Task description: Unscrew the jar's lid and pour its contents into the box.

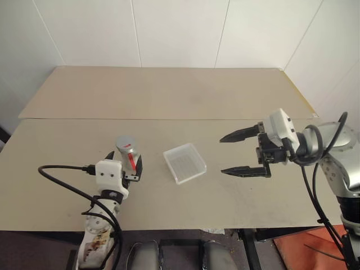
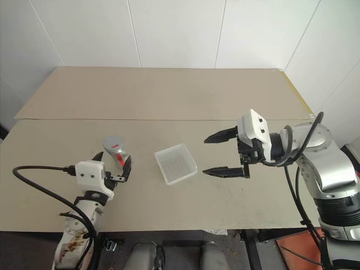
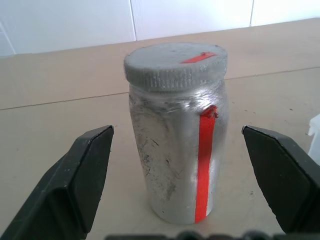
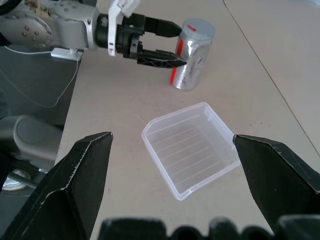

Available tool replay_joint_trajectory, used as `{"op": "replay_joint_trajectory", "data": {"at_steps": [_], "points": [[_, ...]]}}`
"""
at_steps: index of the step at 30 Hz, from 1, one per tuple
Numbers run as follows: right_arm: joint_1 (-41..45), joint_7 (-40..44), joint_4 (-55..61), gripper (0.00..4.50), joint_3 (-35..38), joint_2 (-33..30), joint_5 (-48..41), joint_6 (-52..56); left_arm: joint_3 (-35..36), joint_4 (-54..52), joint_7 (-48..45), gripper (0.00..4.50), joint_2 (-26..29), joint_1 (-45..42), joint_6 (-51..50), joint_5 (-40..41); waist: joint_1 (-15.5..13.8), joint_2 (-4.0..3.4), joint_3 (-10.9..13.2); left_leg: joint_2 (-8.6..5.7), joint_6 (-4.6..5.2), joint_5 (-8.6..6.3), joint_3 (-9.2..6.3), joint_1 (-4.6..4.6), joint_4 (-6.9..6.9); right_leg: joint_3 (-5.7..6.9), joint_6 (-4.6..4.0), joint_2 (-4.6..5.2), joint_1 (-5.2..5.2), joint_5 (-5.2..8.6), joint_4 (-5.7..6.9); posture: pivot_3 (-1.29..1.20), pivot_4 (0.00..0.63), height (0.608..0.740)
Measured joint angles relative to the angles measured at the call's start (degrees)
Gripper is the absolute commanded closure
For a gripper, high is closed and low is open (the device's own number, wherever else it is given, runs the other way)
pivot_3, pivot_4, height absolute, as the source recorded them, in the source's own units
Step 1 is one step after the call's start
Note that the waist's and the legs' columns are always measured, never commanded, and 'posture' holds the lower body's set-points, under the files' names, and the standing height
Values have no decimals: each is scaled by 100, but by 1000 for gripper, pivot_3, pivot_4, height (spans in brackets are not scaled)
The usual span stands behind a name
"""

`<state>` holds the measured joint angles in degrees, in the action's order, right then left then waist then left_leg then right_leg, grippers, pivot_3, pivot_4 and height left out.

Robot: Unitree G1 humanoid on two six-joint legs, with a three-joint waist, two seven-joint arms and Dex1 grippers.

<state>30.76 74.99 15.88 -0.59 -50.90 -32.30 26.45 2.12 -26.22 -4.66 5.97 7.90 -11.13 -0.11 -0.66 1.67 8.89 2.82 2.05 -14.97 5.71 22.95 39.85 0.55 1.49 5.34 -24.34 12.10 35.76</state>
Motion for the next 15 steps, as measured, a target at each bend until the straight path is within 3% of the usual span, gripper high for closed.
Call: {"op": "replay_joint_trajectory", "data": {"at_steps": [15], "points": [[19,130,29,0,43,-39,-62,0,-203,456,1061,14,-675,-597,9,-678,-2,1,0,-3,0,0,-9,3,1,3,1,0,1,0,-2,0,150,740]]}}
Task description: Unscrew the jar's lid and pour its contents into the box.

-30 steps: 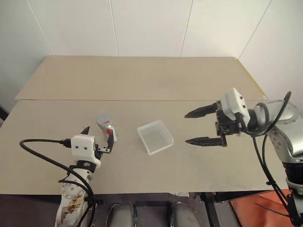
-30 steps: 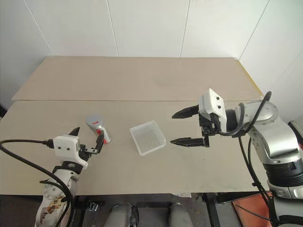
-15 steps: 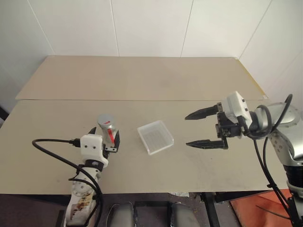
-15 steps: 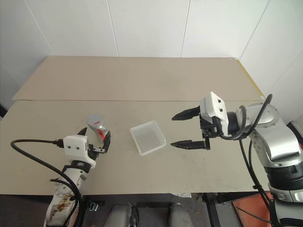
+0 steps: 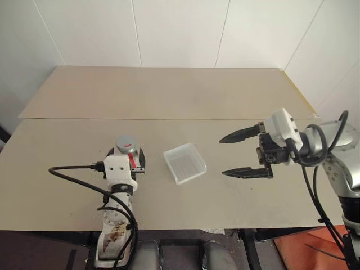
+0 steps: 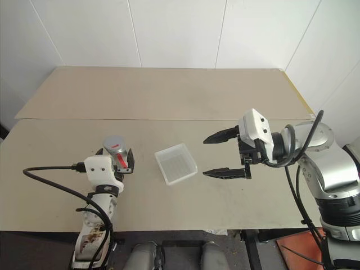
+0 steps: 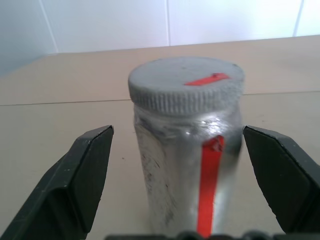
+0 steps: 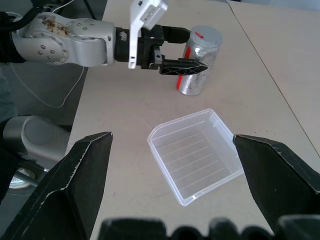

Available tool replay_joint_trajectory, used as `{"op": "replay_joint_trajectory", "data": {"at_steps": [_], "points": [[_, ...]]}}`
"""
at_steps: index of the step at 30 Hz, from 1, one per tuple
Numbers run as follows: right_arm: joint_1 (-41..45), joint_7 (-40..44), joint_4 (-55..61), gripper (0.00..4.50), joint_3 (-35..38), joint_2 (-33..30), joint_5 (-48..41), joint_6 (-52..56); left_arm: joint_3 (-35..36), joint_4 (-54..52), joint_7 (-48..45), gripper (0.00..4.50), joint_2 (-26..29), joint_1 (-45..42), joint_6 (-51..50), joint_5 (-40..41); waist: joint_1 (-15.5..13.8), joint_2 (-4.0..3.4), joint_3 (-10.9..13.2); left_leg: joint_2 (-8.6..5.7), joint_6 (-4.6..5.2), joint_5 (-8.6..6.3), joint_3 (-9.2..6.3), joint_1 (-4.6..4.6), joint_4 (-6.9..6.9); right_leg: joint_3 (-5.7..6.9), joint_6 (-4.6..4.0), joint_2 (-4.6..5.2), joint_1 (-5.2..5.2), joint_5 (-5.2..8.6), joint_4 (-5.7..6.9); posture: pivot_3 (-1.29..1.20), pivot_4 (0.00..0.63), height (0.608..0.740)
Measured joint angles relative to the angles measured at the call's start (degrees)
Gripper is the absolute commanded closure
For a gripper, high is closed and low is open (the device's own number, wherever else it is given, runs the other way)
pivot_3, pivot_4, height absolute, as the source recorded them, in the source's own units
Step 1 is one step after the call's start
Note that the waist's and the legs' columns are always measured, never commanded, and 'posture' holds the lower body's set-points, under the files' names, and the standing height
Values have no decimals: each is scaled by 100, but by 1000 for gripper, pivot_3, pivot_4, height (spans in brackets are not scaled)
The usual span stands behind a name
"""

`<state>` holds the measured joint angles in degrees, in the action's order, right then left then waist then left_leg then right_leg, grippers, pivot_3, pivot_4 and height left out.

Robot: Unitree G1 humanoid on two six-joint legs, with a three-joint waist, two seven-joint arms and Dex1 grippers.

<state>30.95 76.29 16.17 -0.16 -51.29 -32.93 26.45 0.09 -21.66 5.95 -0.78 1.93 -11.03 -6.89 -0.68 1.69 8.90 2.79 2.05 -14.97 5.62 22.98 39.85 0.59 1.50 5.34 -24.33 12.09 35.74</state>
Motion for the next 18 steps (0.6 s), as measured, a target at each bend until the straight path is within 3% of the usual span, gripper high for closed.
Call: {"op": "replay_joint_trajectory", "data": {"at_steps": [6,18], "points": [[0,0,-49,0,85,1,-16,0,-80,447,313,14,-217,-486,71,-109,-1,1,0,-2,0,0,-7,5,1,4,1,0,0,-1,-3,0,150,740],[0,-131,-49,0,122,43,-206,0,-7,575,511,14,-217,-531,63,-187,2,1,0,-2,0,0,-10,7,1,6,1,1,-1,-1,-2,0,150,740]]}}
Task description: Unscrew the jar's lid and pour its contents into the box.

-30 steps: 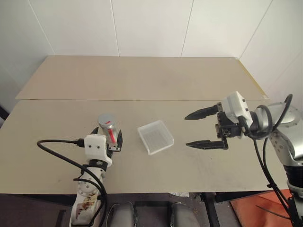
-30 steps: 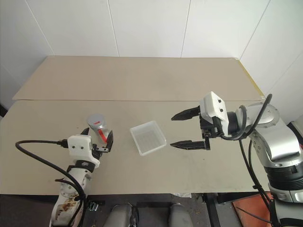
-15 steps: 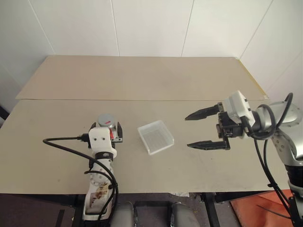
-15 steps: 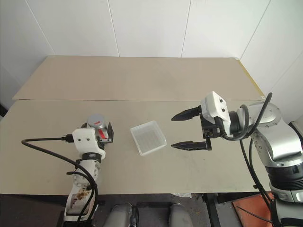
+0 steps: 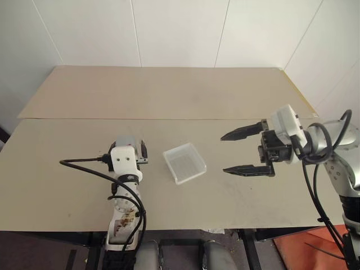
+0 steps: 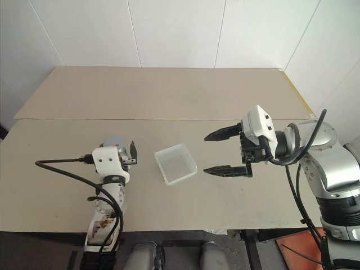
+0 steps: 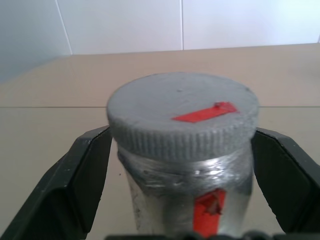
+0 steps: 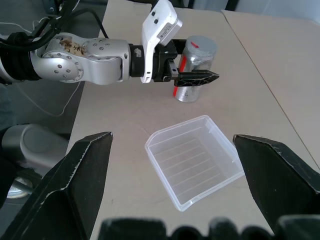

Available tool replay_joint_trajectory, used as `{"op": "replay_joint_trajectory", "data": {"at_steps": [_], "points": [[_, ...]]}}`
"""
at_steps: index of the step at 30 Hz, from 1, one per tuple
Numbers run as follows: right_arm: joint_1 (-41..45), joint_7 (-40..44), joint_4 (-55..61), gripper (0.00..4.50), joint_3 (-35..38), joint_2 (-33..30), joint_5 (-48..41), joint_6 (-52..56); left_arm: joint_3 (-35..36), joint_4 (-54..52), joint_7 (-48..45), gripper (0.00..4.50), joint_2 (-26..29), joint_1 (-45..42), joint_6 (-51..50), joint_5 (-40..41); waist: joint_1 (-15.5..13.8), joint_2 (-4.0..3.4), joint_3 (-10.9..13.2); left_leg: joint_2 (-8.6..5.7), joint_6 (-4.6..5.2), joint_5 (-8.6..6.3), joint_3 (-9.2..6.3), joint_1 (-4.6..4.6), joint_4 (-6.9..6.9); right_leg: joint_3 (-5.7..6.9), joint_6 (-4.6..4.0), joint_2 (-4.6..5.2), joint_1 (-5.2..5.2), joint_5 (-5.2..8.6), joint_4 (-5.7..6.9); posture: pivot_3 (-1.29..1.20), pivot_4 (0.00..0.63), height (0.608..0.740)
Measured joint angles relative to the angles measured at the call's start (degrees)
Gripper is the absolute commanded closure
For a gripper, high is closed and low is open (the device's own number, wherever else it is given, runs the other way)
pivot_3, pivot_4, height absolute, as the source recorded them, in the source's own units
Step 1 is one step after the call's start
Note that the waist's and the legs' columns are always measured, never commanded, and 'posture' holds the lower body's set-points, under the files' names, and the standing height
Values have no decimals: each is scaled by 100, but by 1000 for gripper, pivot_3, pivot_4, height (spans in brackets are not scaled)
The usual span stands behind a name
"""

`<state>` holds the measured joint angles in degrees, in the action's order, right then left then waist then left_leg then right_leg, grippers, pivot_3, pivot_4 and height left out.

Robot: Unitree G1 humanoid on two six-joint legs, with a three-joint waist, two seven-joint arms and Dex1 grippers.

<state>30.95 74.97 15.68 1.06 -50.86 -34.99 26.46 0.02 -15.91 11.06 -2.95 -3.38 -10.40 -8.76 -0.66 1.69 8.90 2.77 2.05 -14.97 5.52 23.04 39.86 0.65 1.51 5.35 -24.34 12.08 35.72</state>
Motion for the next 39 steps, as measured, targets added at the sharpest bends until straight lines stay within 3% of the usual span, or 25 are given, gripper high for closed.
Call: {"op": "replay_joint_trajectory", "data": {"at_steps": [3,7,8,15,24,30,34,36,39], "points": [[0,-32,0,0,1,20,-4,0,-1,-1,-25,585,-4,58,-13,13,0,0,0,0,0,0,0,0,0,0,0,0,0,0,0,0,150,740],[0,-70,0,0,1,54,-4,0,-12,-1,-100,1801,-1,93,-29,52,0,0,0,0,0,0,-1,0,0,1,0,0,0,0,0,0,150,740],[0,-74,0,0,1,69,-5,0,-13,-1,-107,1894,0,91,-29,54,0,0,0,0,0,0,-1,0,0,1,0,0,0,0,0,0,150,740],[0,-108,4,0,1,147,-7,0,70,29,-182,2038,128,-4,-34,90,0,0,0,0,0,0,-1,0,0,2,0,0,0,0,0,0,150,740],[0,-169,65,0,1,274,-12,0,513,303,-1007,2038,898,-338,77,688,5,0,0,2,0,0,-2,2,0,5,0,0,-2,0,1,0,150,740],[110,-681,115,0,-12,652,-13,154,962,251,-3484,2038,2571,-620,-618,2609,39,-1,0,8,-7,4,-1,7,0,8,-2,-5,-17,0,14,0,150,740],[588,-1413,98,0,-119,1226,7,451,1398,650,-5445,2038,3962,-1533,-1385,3966,52,-1,1,5,-11,6,1,7,-1,12,-2,-6,-17,1,14,0,150,740],[917,-1818,79,0,-299,1572,36,695,1377,1023,-6288,2038,4337,-2045,-1537,4271,64,-2,1,4,-11,6,7,8,-2,12,-1,-6,-18,2,11,0,150,740],[1474,-2482,-3,0,-683,2241,198,1077,1051,1717,-7402,2038,4485,-2788,-1574,4424,66,-2,1,3,-14,9,40,16,-2,21,-1,-7,-20,2,14,0,150,740]]}}
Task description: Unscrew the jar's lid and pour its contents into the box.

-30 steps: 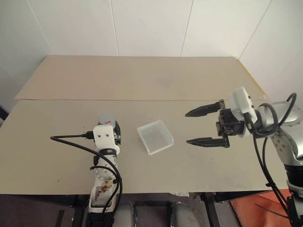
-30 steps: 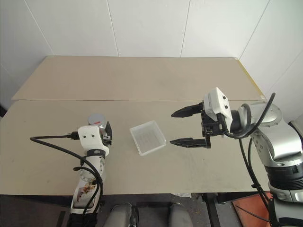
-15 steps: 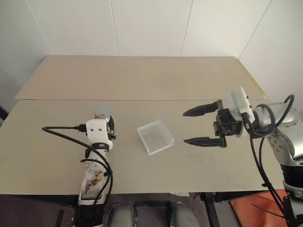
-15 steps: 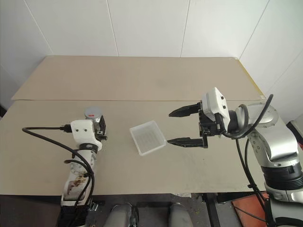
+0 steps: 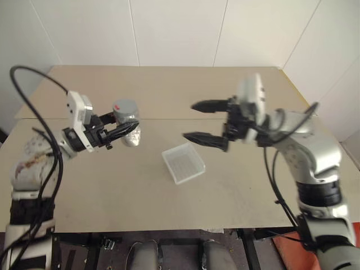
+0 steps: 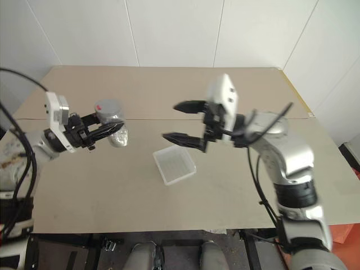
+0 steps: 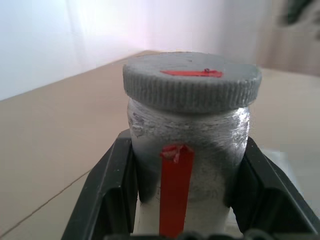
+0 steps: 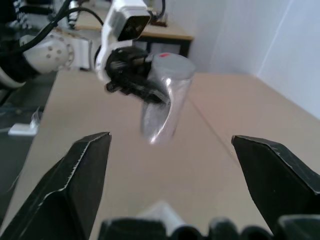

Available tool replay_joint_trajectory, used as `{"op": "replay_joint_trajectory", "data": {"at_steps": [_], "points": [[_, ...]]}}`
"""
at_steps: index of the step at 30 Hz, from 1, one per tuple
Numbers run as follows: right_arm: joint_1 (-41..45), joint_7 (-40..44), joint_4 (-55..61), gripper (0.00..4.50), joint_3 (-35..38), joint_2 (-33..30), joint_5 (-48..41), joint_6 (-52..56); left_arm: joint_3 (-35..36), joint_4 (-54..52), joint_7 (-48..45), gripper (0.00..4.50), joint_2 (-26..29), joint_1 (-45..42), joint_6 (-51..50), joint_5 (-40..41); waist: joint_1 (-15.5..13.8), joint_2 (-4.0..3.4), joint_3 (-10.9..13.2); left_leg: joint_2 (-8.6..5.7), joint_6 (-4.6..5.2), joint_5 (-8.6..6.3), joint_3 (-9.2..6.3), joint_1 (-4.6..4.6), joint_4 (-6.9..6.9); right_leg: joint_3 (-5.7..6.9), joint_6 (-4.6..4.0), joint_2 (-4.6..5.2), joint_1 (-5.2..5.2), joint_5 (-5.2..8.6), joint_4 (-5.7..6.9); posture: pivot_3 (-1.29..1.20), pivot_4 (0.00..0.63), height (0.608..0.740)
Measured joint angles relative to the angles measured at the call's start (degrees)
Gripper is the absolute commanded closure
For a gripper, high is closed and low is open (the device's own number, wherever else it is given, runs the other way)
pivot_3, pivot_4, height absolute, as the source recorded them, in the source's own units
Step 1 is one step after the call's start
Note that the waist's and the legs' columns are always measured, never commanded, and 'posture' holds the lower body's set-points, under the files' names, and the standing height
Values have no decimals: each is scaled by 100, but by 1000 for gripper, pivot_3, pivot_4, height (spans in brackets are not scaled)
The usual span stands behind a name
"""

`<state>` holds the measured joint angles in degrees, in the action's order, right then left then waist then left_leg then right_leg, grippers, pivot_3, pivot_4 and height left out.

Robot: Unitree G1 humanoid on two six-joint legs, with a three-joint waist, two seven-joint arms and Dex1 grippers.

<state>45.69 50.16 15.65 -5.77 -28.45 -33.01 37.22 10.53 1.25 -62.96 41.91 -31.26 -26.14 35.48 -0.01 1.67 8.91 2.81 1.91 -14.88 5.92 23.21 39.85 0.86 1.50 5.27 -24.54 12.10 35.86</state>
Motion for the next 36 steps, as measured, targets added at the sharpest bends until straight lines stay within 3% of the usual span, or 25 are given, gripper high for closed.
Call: {"op": "replay_joint_trajectory", "data": {"at_steps": [6,17,20,23,26,31,36], "points": [[948,-903,-421,0,-257,912,98,571,-721,1136,-1217,2038,-447,-892,499,-225,-8,0,0,0,0,1,16,28,2,2,1,0,-18,-1,15,0,150,740],[1023,-1082,-662,0,-409,1065,253,913,-852,1621,-1561,2038,-843,-1223,1074,-505,90,0,0,2,0,3,19,63,7,-6,4,-2,-59,-4,24,0,150,740],[1024,-1067,-748,577,-424,1097,258,915,-851,1619,-1575,2047,-844,-1223,1086,-504,93,0,0,3,-2,4,18,62,6,-6,4,-3,-60,-4,25,0,150,740],[1040,-998,-842,1606,-436,1116,254,915,-846,1602,-1528,2047,-845,-1222,1083,-504,87,0,0,3,-1,4,19,63,6,-7,4,-2,-60,-4,25,0,150,740],[1178,-876,-1000,1791,-427,1129,234,942,-816,1561,-1505,2047,-843,-1221,1071,-503,86,0,0,3,-1,4,19,63,6,-7,4,-3,-60,-4,25,0,150,740],[1302,-300,-1431,1791,-343,1143,225,757,-793,1469,-1538,2047,-833,-1222,827,-409,86,0,0,3,-1,4,19,63,6,-8,5,-3,-60,-4,25,0,150,740],[1650,1634,-2448,1791,-423,1053,153,-167,-826,1158,-2245,2047,-653,-1245,422,-126,93,-1,0,3,-1,3,19,63,5,-8,5,-6,-60,-4,24,0,150,740]]}}
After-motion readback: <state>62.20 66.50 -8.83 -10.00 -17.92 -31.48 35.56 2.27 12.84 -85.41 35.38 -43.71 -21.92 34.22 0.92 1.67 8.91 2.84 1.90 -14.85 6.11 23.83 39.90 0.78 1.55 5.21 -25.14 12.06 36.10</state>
